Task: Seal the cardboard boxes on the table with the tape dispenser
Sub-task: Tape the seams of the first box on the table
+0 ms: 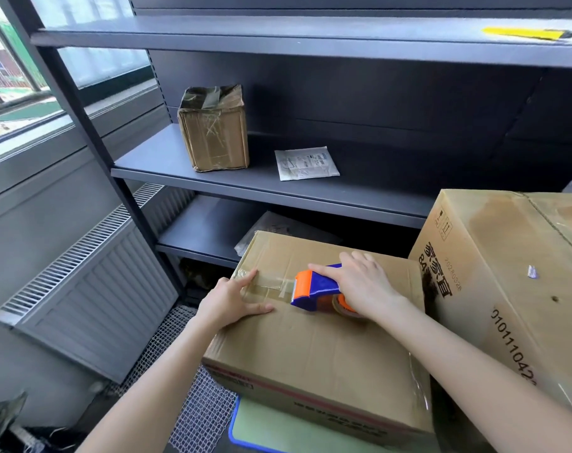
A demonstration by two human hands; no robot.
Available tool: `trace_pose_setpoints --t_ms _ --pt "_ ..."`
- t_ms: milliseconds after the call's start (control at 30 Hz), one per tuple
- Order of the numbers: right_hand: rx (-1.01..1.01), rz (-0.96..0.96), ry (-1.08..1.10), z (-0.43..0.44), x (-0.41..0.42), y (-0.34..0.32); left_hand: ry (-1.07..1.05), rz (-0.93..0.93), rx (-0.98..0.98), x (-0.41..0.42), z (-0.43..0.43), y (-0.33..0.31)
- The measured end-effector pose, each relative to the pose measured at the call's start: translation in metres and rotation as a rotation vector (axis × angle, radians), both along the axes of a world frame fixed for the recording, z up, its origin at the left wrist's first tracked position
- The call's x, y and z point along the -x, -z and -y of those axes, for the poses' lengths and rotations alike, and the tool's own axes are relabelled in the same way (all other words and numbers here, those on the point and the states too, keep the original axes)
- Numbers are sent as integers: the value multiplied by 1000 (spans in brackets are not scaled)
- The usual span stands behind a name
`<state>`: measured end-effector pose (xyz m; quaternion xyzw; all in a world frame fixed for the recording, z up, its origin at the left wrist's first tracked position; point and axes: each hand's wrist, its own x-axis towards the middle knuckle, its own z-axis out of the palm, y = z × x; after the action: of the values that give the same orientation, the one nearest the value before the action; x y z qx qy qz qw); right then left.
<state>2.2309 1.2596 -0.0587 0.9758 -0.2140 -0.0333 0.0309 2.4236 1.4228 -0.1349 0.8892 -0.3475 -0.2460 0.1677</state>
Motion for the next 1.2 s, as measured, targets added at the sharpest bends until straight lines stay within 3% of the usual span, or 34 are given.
trace_pose_setpoints --t_ms 333,733,1200 --pt "40 -6 -112 -22 -54 4 -155 -35 33 -28 -48 -1" --pt "19 -2 -128 -2 -15 -8 -43 -55 31 -21 -29 -3" --pt "-47 -2 -85 22 43 -12 -50 -96 -17 -21 -28 -7"
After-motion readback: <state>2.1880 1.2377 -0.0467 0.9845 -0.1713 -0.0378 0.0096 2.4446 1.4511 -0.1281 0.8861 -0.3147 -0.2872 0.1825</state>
